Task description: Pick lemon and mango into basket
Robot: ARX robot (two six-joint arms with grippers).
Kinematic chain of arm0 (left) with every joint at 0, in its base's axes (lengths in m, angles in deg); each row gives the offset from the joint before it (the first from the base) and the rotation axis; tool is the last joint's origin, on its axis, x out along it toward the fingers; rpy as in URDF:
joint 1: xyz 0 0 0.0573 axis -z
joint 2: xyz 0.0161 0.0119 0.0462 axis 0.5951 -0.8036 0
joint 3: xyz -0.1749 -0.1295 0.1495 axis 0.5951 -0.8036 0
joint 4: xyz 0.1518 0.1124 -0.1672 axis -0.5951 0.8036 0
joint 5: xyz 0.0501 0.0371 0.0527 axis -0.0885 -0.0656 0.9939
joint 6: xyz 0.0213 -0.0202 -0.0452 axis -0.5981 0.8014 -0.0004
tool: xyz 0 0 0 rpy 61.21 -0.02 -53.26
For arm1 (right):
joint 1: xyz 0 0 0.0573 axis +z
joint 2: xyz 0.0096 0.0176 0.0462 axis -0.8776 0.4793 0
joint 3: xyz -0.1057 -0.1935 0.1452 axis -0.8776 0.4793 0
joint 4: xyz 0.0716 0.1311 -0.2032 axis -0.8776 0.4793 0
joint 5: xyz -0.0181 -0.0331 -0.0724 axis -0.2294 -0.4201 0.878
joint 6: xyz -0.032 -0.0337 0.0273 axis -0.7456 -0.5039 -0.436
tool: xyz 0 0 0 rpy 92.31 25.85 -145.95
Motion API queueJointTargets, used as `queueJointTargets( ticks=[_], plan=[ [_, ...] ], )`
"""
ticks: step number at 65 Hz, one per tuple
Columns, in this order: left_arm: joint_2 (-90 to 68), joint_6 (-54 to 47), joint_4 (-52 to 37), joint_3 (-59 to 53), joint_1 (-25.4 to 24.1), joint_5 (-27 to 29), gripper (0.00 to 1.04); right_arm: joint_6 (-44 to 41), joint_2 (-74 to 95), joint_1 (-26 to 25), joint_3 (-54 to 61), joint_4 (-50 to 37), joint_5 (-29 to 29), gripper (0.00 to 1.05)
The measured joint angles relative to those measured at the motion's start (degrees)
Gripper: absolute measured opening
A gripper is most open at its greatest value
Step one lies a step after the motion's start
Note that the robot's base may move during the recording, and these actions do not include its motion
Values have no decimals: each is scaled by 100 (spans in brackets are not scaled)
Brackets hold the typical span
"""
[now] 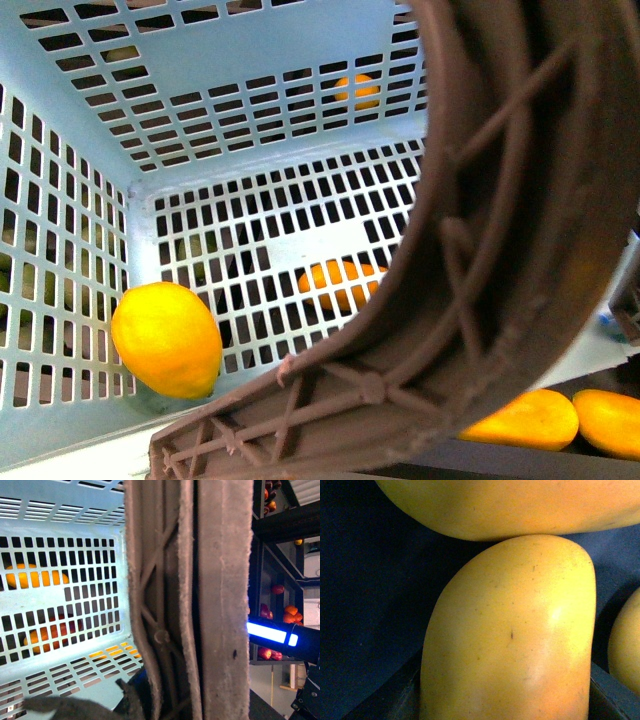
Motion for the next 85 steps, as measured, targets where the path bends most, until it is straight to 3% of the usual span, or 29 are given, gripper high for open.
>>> queueJointTargets(
  ticks=[30,43,57,64,85],
  plan=[
    [2,0,0,0,0,2,15,63,-2308,-326,1867,-994,-505,63],
    [2,-2,0,0,0,-2,15,-588,-3834,-533,2706,-1469,-396,63],
    [2,0,0,0,0,-2,15,-1078,-5646,-507,3036,-1274,-590,63],
    [2,-2,0,0,0,2,15,-1137,-6430,-190,3012,-872,-636,63],
    [2,0,0,0,0,0,15,-1154,-7370,1746,2741,-605,-238,63]
  ],
)
